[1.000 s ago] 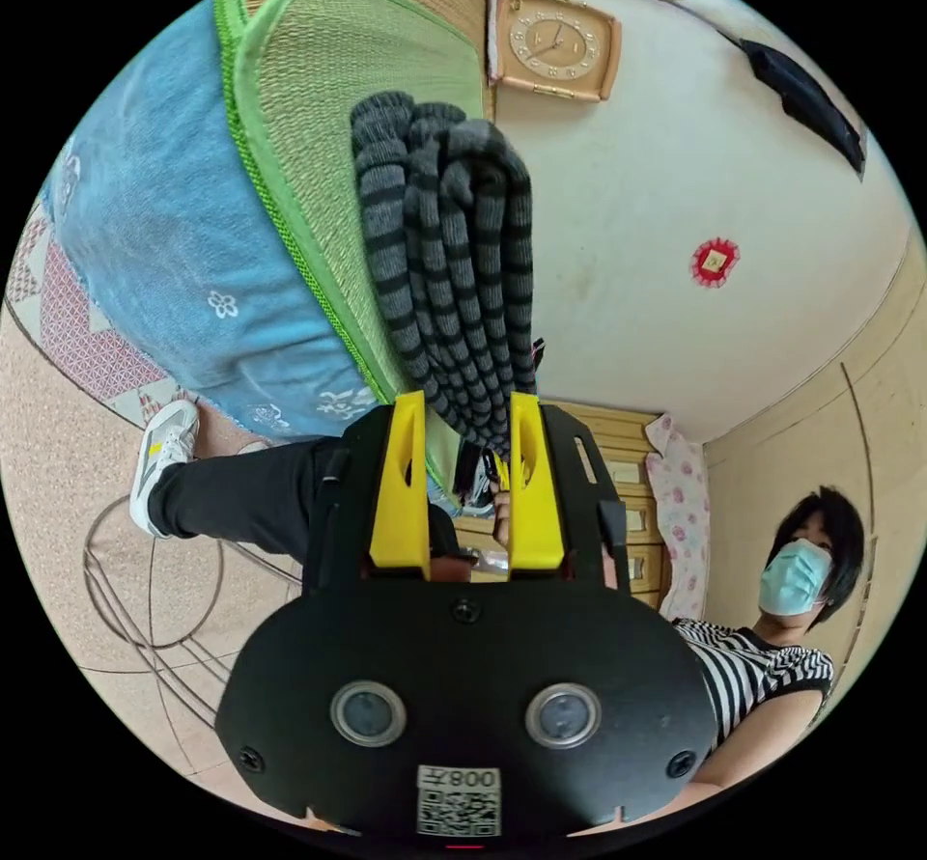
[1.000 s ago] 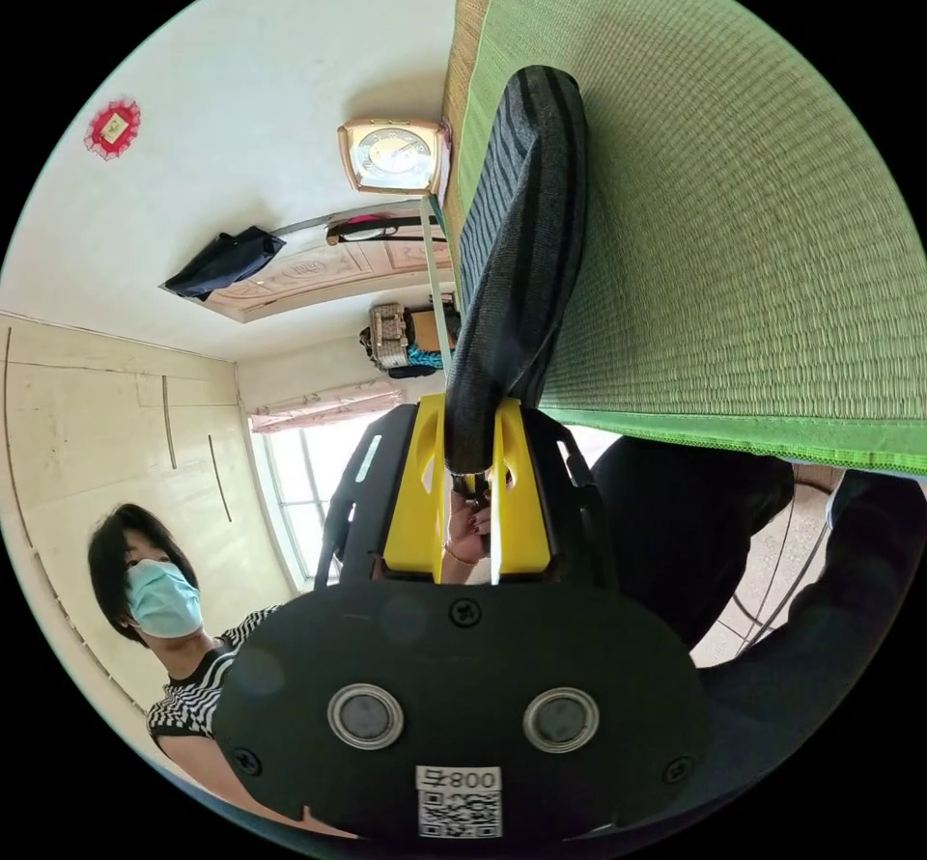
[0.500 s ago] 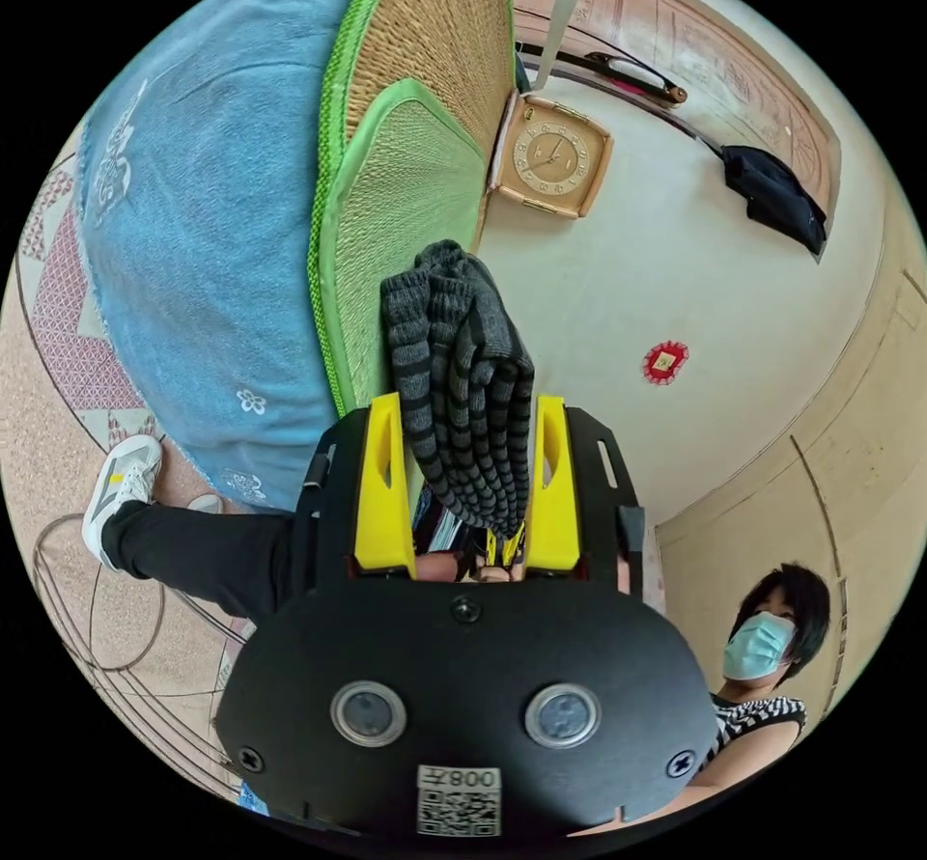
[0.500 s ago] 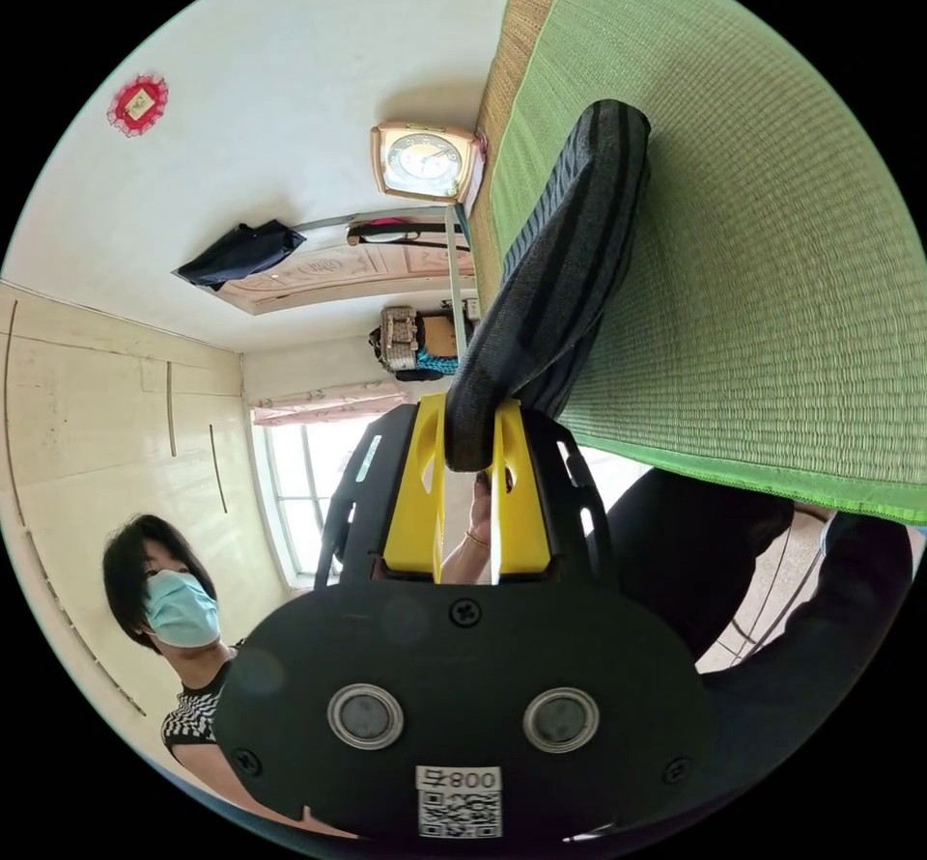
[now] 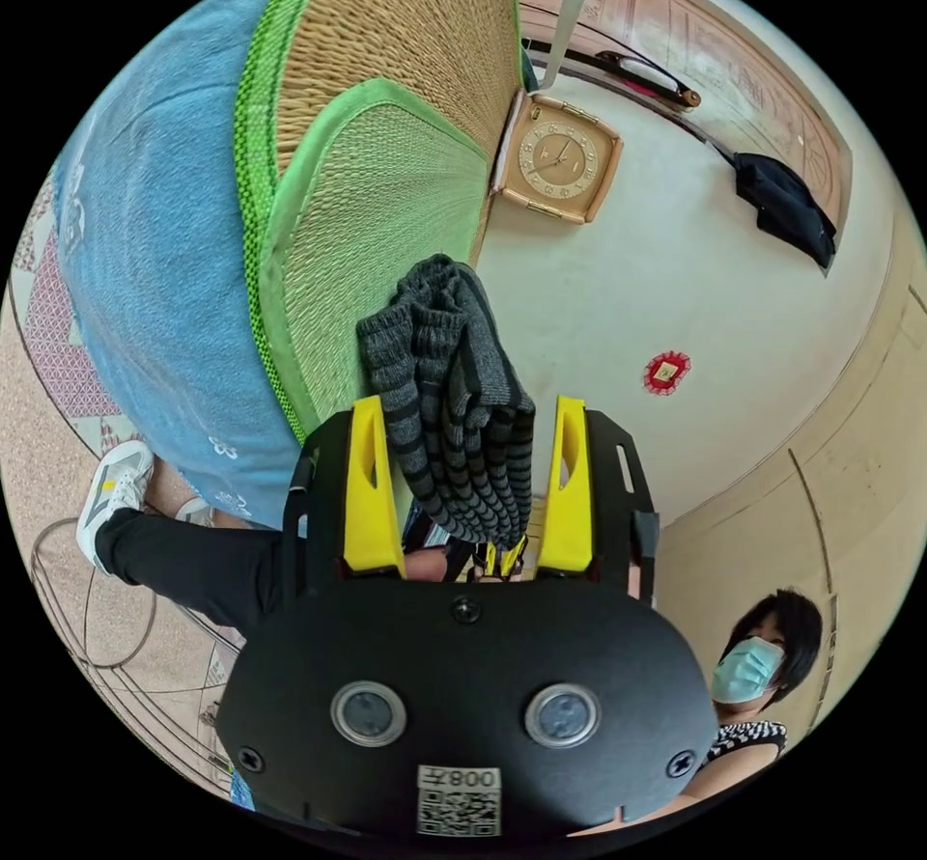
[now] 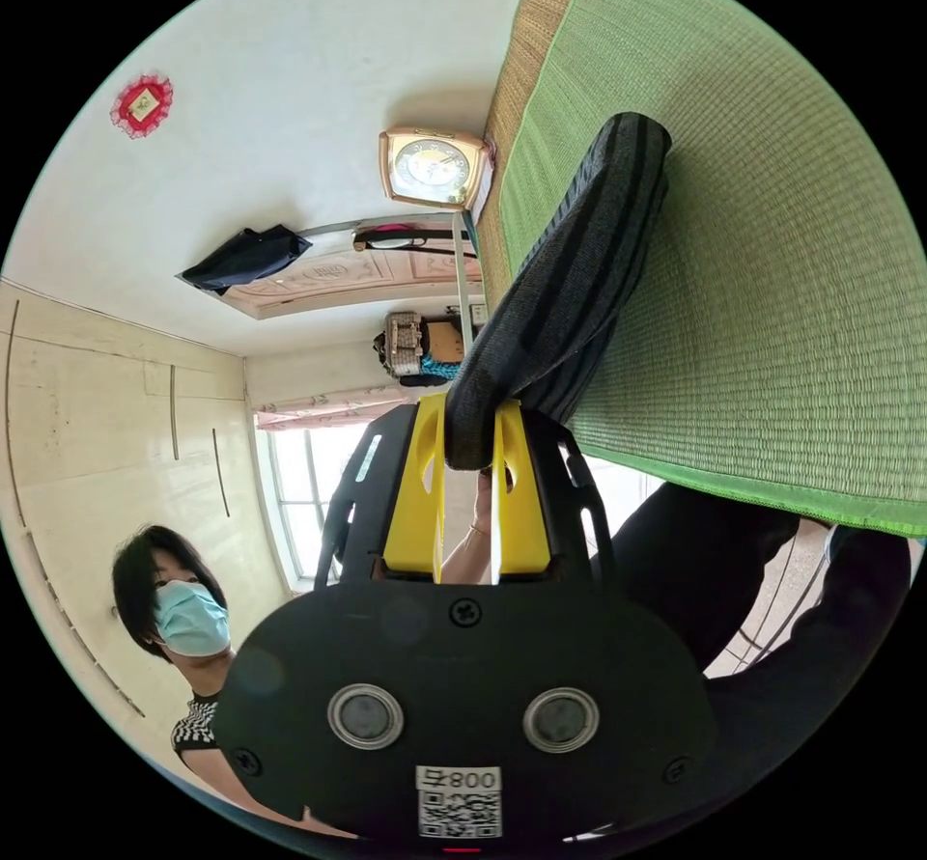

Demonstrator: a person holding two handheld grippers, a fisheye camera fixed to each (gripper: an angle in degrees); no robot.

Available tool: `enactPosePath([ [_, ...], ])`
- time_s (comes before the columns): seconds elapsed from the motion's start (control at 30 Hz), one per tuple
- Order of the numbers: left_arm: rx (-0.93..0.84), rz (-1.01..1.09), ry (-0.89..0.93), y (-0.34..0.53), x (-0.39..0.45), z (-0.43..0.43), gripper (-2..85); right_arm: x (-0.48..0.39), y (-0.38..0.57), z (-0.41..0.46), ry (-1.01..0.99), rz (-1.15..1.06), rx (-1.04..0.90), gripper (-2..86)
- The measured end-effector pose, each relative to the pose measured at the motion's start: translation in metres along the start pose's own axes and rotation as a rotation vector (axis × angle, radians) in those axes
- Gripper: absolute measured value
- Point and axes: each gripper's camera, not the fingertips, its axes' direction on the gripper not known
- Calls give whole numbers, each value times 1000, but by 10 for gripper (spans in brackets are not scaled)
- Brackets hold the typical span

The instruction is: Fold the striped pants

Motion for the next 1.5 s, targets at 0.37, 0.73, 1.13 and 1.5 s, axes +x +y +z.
enactPosePath([
  [0.37, -129, -60, -114, -15, -5, 68, 227, -6, 30, -6, -8, 17, 9, 78],
  [0.73, -165, -20, -184, 16, -17, 122, 123, -11, 80, -31, 0, 15, -6, 79],
  [1.13, -198, 18, -243, 95, -33, 185, 115, -11, 193, -84, -28, 14, -12, 79],
  [1.5, -280, 133, -276, 146, -30, 315, 110, -57, 267, -154, -49, -108, 67, 75],
])
